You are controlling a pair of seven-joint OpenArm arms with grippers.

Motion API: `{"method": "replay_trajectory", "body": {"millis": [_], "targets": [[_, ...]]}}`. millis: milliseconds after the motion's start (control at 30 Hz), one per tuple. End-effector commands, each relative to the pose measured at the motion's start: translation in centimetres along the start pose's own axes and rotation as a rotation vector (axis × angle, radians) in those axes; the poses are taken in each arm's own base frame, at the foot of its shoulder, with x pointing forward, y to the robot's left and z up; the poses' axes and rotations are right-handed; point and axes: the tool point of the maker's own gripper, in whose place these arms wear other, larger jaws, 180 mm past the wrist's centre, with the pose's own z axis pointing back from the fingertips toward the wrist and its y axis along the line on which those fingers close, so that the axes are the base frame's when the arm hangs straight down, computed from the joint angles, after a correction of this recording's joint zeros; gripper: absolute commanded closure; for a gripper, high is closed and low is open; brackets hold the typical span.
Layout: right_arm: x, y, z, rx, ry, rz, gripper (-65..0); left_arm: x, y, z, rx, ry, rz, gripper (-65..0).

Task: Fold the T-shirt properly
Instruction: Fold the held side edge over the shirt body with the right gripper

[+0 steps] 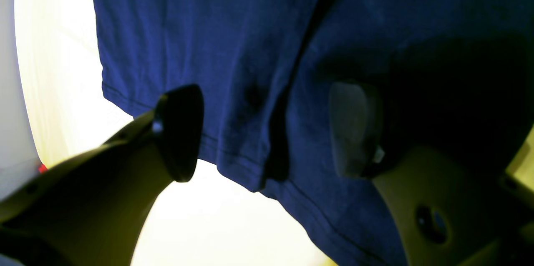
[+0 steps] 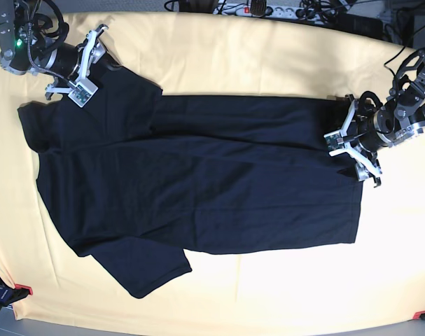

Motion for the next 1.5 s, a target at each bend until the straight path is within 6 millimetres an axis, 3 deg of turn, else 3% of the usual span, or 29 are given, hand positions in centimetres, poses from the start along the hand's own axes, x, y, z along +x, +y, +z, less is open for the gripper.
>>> {"method": "replay_trajectory", "body": {"millis": [0, 133, 200, 333, 400, 667, 700, 800, 867, 1100, 1467], "targets": [[0.1, -0.6, 0.3, -0.009, -0.010, 0.000, -35.7, 0.1, 1.5, 0.6, 0.040, -0.006, -0.015, -46.6], [-1.2, -1.3, -0.3, -0.010, 0.002, -0.049, -35.7, 0.0, 1.6, 0.6, 0.040, -0.005, -0.015, -46.6], [-1.2, -1.4, -0.3, -0.012, 0.005, -0.049, -31.9, 0.1, 1.5, 0.6, 0.040, -0.006, -0.015, -46.6], [-1.2, -1.4, -0.3, -0.010, 0.004, -0.051, -5.6, 0.0, 1.6, 0.7, 0.040, -0.005, -0.015, -46.6], [-1.4, -1.4, -0.3, -0.010, 0.011, -0.051, 0.0, 0.0, 1.6, 0.7, 0.040, -0.005, -0.015, -46.6], [-1.2, -1.3, -0.2, -0.010, 0.016, -0.042, 0.0, 0.0, 1.5, 0.6, 0.040, -0.005, -0.015, -46.6], [-1.2, -1.2, -0.1, -0.008, 0.021, -0.039, -4.5, 0.0, 1.5, 0.6, 0.040, -0.005, -0.015, -46.6], [-1.4, -0.7, -0.1, 0.015, 0.032, -0.055, -30.7, 0.0, 1.6, 0.7, 0.040, -0.005, -0.015, -46.6], [-1.5, -0.4, -0.1, 0.030, 0.039, -0.068, -38.0, 0.0, 1.5, 0.6, 0.040, -0.005, -0.015, -46.6], [-2.9, 0.6, -0.4, 0.041, 0.081, -0.057, -36.7, 0.1, 1.6, 0.6, 0.040, -0.006, -0.015, -46.6], [-4.0, 2.7, -2.0, 0.074, 0.142, 0.043, -10.5, 0.1, 1.6, 0.7, 0.042, -0.008, -0.018, -46.6]]}}
